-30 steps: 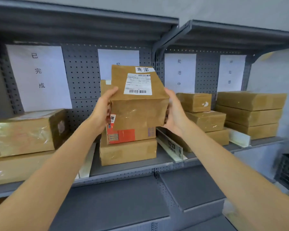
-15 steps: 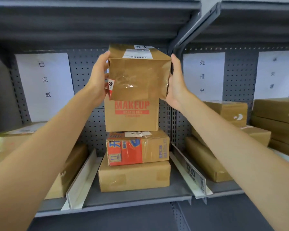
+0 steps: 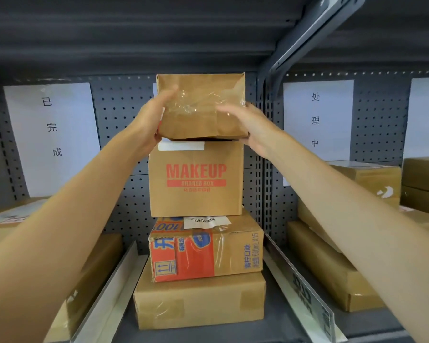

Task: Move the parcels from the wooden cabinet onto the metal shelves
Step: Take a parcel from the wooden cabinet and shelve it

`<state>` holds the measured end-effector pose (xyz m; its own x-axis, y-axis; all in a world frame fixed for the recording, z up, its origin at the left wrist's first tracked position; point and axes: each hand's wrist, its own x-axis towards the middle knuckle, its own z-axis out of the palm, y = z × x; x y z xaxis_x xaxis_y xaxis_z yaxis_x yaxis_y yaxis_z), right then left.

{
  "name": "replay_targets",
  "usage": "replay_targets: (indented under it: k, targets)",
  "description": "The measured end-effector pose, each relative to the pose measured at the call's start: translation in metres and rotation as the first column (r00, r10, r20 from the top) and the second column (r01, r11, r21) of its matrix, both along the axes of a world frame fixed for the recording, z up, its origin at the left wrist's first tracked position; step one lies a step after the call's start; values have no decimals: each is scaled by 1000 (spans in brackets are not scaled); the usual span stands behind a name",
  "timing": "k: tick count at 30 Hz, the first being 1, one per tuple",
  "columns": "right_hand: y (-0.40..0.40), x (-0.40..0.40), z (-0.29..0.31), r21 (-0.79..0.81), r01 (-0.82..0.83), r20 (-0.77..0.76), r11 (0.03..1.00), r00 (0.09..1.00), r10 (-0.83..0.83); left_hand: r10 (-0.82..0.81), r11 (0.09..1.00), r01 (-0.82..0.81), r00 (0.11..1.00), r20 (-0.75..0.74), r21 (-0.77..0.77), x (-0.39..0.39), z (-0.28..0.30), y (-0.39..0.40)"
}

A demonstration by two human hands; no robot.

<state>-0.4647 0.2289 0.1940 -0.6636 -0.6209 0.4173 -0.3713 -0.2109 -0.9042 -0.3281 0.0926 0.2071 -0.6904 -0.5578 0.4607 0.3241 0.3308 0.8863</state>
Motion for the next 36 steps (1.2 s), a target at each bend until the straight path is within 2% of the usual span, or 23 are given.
replay_targets:
  k: [3,14,21,25,28,31,33,36]
  targets:
    - [-8,-10,-4,25,5,-39,1000,999,-4,97,995,-97,995,16,-34,-7,-3,-10]
    - [-11,-14,-9,24,-29,-65,999,997,31,132,991,-132,991,-3,-33,-10,-14,-12]
    - [11,-1,-7,-19,19,-92,1000,995,-21,254,962,-256,967,-33,-94,7,-19,5]
    - [20,16,-17,-92,101,-158,991,981,-114,359,920,-362,932,-50,-148,22,-32,18]
    - [19,28,-33,-224,212,-280,951,921,-271,490,832,-490,869,-70,-260,38,-48,21]
    - [17,46,-52,-400,295,-421,868,782,-460,598,718,-597,792,-121,-359,62,-67,24]
    - [13,62,-63,-419,299,-505,857,708,-494,671,618,-646,730,-128,-449,82,-78,29]
    - [6,95,-75,-355,283,-656,891,603,-453,775,427,-655,620,-120,-623,119,-92,30]
